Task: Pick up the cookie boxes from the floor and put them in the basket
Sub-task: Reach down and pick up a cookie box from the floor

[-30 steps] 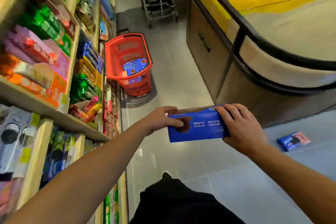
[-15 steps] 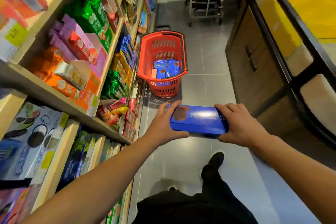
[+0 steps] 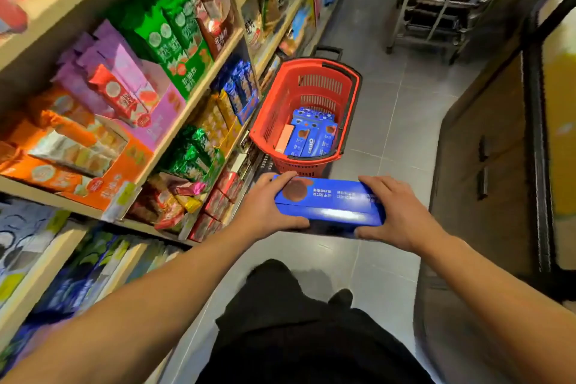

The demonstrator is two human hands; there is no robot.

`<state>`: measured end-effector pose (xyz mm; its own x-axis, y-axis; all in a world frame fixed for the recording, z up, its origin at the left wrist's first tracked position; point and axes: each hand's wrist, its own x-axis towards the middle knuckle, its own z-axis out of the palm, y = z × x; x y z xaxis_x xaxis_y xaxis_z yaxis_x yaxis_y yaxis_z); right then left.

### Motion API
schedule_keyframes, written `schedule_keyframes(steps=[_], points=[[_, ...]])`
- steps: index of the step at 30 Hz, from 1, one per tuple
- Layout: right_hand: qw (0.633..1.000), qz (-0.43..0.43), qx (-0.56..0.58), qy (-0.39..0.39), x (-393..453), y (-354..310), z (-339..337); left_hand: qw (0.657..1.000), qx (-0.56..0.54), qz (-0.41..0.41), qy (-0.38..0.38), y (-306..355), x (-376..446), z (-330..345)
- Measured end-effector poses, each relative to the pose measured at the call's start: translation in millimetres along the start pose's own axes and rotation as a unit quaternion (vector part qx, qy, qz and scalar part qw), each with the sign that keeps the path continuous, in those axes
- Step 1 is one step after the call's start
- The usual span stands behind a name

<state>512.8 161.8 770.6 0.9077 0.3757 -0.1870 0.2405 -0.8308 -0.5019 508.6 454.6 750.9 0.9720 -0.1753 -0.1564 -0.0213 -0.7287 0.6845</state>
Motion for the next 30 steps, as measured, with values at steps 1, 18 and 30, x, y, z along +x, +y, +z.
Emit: schedule_keyframes(steps=[1, 18, 30], points=[[1.0, -0.003, 0.015, 0.003, 13, 7, -6, 1.0, -0.009, -0.014, 0.012, 1, 9, 1], [0.993, -0.015, 0.038, -0.109, 304, 109, -76, 0.99, -0.089, -0.113, -0.008, -24, 268, -10], [0.967, -0.125, 0.032, -0.217, 523, 167, -85, 0.952, -0.129, -0.252, 0.115, -50, 404, 6]])
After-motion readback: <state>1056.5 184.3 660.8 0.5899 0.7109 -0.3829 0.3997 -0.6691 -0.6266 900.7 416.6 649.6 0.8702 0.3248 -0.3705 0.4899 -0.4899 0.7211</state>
